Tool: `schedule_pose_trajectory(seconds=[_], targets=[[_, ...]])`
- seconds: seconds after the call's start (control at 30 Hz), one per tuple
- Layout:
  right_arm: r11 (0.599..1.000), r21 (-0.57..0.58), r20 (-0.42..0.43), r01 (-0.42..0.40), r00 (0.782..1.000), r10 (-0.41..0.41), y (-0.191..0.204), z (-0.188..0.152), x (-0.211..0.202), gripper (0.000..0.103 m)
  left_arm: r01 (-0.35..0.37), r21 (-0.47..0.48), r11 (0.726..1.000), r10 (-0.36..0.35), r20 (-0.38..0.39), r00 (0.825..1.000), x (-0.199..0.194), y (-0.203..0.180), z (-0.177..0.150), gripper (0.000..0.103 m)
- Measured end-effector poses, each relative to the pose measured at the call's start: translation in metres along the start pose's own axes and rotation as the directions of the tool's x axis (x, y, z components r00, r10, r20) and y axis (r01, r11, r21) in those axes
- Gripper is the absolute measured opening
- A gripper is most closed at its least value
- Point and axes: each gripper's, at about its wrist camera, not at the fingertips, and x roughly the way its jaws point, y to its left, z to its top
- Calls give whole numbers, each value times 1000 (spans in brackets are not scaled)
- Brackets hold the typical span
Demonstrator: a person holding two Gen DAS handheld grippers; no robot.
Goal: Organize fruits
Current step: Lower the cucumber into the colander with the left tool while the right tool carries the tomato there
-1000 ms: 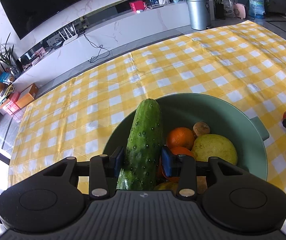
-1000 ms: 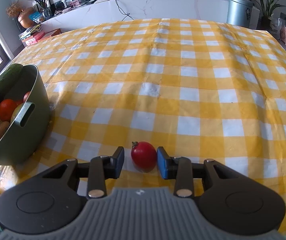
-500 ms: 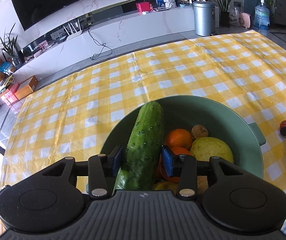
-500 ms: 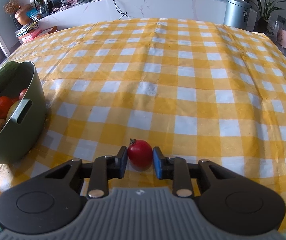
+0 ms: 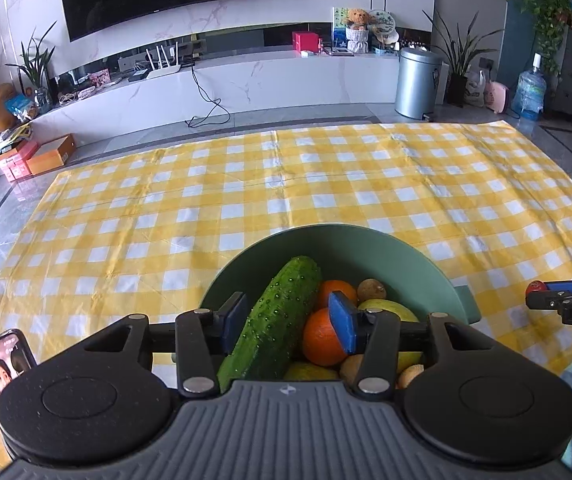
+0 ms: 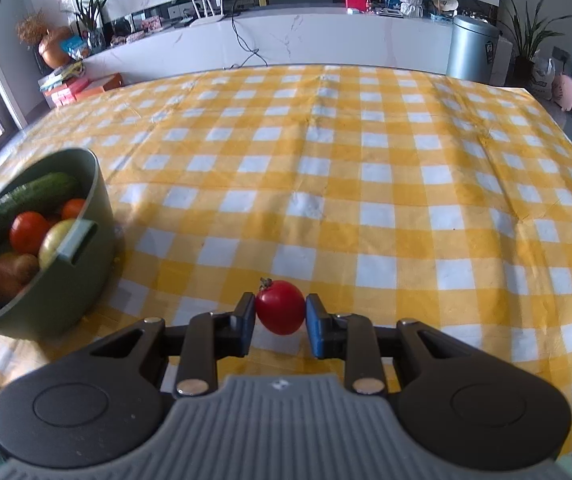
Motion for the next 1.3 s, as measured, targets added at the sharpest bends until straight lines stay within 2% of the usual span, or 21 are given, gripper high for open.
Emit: schedule_pose_trajectory(seconds=[0.17,0.33,0.53,0.8,1.1,1.3], targets=[[997,40,46,-66,997,64,11,9,-20,23,3,-36,999,-2,22,1000,-12,-2,0,57],[992,-14,130,-128,983,129,40,27,-47,23,40,-90,995,-36,49,998,-24,4,0,57],[969,-121,180,-215,955,235,85,45,-63,23,35,-113,993,-28,64,998,-29,11,-4,57],[943,-193,128,-272,946,299,130,51,-40,24,69,-191,979,-62,40,997,-21,28,-11,57],[932,-231,63,-280,951,301,153,51,-1,23,84,-211,974,-84,7,996,-5,34,-16,57],[925,-264,36,-275,955,294,160,47,18,24,70,-212,975,-74,-12,997,5,37,-20,57]])
